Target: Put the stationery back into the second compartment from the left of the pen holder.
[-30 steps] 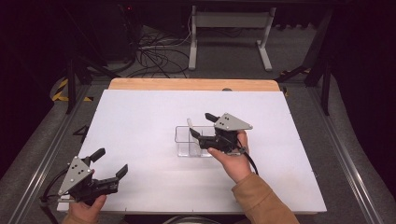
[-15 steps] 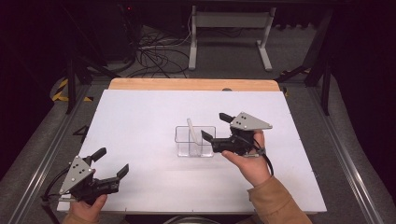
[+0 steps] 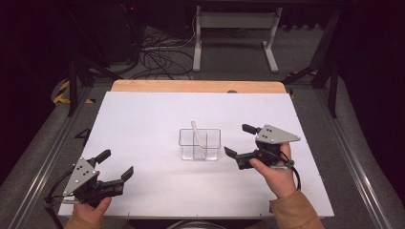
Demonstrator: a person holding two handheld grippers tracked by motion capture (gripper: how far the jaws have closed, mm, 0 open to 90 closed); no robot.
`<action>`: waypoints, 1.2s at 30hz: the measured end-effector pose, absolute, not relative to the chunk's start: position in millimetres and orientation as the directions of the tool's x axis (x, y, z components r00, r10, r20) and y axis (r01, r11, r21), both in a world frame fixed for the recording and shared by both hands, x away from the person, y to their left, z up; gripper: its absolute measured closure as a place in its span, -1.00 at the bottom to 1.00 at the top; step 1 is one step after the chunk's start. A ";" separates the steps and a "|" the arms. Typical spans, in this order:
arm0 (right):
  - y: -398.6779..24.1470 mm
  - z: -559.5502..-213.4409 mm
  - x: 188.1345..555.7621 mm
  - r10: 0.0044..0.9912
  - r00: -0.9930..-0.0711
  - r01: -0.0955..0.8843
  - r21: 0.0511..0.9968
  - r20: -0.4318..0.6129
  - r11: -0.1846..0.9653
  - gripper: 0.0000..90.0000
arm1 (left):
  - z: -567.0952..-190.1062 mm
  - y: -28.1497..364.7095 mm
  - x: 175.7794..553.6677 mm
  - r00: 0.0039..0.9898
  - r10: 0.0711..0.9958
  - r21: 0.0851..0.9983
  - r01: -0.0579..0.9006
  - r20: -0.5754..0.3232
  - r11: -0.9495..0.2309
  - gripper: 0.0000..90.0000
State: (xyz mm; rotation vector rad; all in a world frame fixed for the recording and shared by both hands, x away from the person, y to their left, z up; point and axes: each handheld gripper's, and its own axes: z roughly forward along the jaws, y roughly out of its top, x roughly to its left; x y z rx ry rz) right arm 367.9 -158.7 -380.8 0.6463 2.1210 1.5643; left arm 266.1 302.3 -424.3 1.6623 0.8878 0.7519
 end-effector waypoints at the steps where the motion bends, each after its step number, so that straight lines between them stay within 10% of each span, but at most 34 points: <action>1: -161.5 -382.6 366.5 0.592 -0.803 0.119 0.959 -0.060 0.258 -0.89 | -424.3 301.8 266.4 0.527 0.849 0.968 0.186 0.046 -0.168 -0.82; 36: -226.0 -469.4 338.7 0.626 -0.779 0.207 0.925 -0.041 0.318 -0.90 | -437.1 302.7 273.9 0.601 0.795 0.959 0.168 0.084 -0.229 -0.90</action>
